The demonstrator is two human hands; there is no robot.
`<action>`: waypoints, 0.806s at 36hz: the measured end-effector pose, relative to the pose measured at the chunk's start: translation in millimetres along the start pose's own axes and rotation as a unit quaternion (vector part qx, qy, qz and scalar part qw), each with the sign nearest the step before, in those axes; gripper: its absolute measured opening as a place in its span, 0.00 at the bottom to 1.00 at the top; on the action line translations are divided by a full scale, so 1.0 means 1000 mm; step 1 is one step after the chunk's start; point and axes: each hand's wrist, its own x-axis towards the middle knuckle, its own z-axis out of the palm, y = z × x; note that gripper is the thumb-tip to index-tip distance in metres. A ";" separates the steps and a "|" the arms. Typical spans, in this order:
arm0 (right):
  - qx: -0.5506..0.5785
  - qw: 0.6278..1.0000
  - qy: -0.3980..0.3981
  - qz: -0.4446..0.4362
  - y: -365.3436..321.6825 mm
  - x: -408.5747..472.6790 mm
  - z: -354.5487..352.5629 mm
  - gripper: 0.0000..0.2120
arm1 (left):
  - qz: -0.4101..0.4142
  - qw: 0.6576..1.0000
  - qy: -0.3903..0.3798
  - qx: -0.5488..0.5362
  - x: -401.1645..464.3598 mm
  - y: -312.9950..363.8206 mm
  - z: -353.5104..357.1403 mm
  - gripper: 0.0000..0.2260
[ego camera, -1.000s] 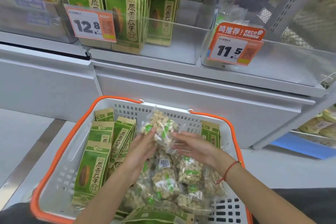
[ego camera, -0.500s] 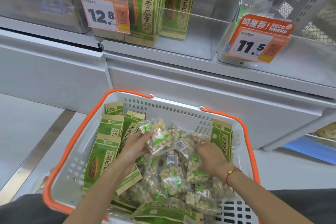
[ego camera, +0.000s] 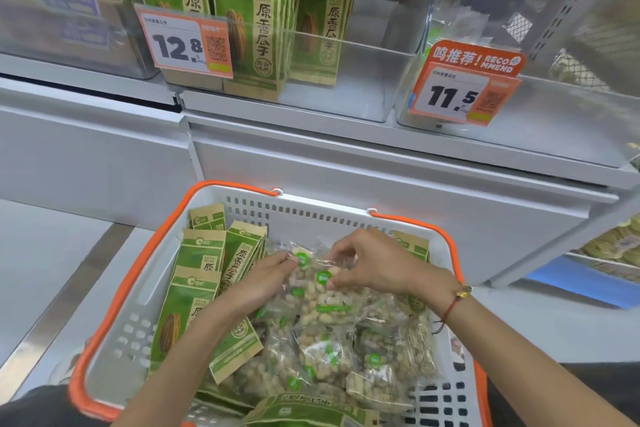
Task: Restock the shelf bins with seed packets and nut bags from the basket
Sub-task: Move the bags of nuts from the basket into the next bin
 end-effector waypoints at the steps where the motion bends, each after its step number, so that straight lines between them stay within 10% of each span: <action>1: 0.008 1.000 0.017 -0.001 -0.001 -0.001 -0.001 0.12 | 0.005 1.000 -0.005 0.007 -0.003 0.004 0.000 0.22; 15: 0.244 0.941 0.236 -0.020 -0.019 -0.024 -0.019 0.12 | 0.135 0.989 -0.053 -0.011 -0.029 0.049 -0.006 0.32; 22: 0.033 0.941 0.330 -0.064 -0.029 -0.038 -0.068 0.28 | 0.207 0.975 -0.029 -0.080 -0.039 0.084 -0.004 0.28; 26: 0.100 0.952 0.289 0.005 -0.034 -0.045 -0.110 0.49 | 0.257 0.955 -0.013 -0.146 -0.039 0.121 0.000 0.24; 29: 0.257 0.943 0.213 0.021 -0.033 -0.050 -0.145 0.40 | 0.267 0.937 -0.007 -0.226 -0.033 0.154 0.005 0.25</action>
